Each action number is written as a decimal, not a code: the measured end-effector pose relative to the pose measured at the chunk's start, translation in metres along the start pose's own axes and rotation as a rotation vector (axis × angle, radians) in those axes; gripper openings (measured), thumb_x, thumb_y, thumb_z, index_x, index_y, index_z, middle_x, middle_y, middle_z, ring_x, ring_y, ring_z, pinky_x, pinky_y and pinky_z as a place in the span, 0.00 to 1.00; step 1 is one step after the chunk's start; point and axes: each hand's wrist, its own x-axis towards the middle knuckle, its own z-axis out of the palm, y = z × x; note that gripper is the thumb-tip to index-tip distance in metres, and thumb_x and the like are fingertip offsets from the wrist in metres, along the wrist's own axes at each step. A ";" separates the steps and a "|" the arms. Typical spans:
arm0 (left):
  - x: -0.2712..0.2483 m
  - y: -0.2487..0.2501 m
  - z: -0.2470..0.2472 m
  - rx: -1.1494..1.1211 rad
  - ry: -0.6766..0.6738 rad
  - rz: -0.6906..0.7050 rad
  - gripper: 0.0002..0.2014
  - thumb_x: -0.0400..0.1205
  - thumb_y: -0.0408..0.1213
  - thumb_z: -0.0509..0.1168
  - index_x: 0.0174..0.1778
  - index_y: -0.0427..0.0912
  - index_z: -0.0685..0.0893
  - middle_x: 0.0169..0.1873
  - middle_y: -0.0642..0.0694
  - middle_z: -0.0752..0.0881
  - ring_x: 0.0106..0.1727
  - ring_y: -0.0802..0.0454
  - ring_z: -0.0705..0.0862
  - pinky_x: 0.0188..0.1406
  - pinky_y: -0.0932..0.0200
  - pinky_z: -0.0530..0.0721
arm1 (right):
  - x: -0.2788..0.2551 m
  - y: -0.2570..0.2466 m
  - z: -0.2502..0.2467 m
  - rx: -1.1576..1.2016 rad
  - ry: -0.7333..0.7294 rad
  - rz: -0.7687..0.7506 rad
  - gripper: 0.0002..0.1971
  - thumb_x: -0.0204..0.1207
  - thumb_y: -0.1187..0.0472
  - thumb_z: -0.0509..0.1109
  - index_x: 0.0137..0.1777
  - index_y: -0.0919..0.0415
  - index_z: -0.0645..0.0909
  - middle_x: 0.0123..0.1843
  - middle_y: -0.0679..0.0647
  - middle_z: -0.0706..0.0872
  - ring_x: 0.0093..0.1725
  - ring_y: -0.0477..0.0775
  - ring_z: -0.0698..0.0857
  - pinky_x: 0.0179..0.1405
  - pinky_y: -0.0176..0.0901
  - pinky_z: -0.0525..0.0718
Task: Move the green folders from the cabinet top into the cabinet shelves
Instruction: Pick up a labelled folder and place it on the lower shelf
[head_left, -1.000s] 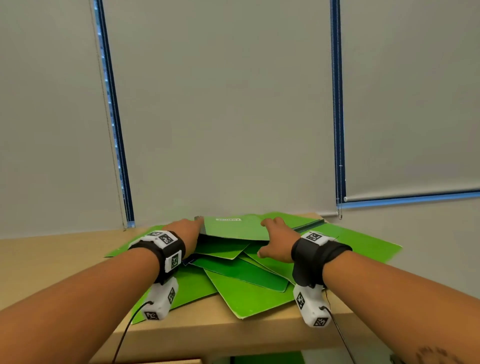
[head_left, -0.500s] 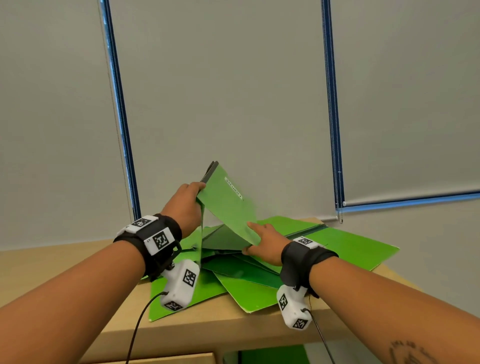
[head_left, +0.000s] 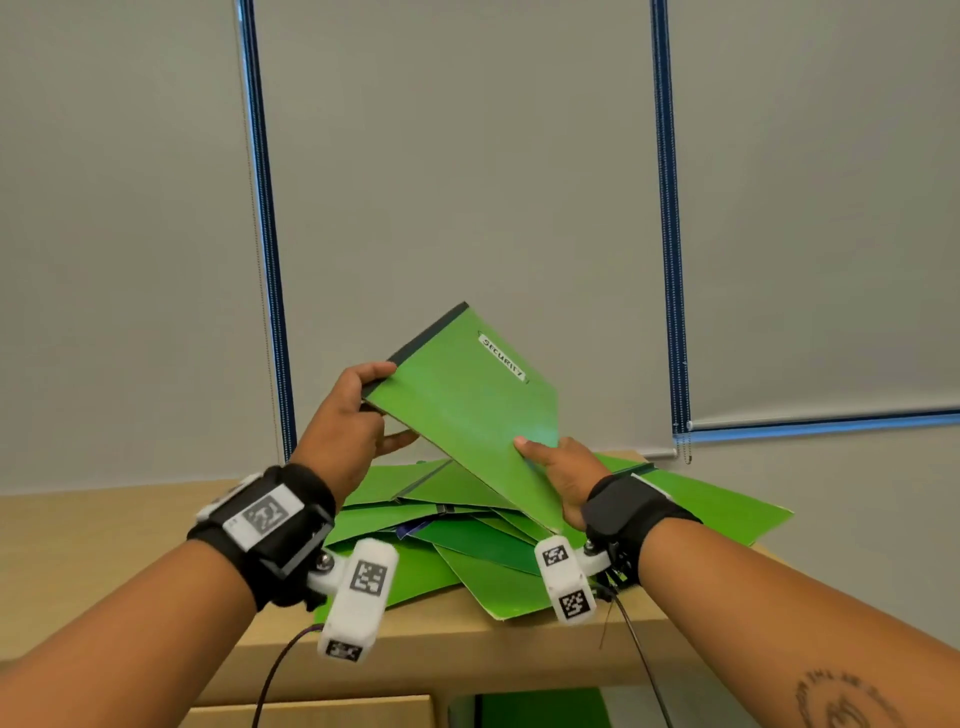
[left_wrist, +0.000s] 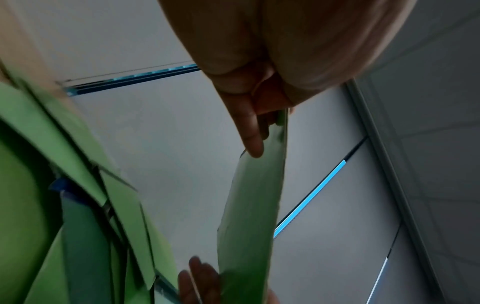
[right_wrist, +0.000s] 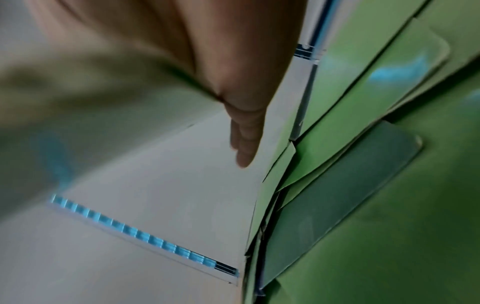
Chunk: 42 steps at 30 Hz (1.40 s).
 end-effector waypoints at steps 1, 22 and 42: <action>-0.005 -0.004 -0.002 -0.021 0.000 -0.025 0.29 0.75 0.11 0.47 0.63 0.41 0.78 0.58 0.49 0.77 0.55 0.52 0.80 0.52 0.49 0.89 | 0.004 0.003 -0.007 0.052 0.035 0.015 0.49 0.61 0.46 0.83 0.76 0.69 0.65 0.70 0.66 0.79 0.65 0.65 0.81 0.67 0.60 0.79; -0.078 -0.090 0.006 0.333 -0.190 -0.294 0.23 0.80 0.20 0.58 0.67 0.47 0.72 0.56 0.44 0.88 0.51 0.47 0.88 0.49 0.51 0.86 | -0.093 0.018 -0.084 -0.030 0.086 -0.134 0.18 0.75 0.75 0.63 0.62 0.58 0.75 0.57 0.62 0.87 0.52 0.64 0.88 0.56 0.65 0.86; -0.299 -0.304 -0.016 0.702 -0.456 -0.705 0.15 0.83 0.25 0.58 0.65 0.41 0.76 0.56 0.41 0.87 0.51 0.45 0.86 0.49 0.50 0.87 | -0.235 0.302 -0.088 0.036 -0.045 0.390 0.22 0.74 0.81 0.56 0.56 0.57 0.81 0.60 0.63 0.87 0.60 0.65 0.84 0.68 0.64 0.79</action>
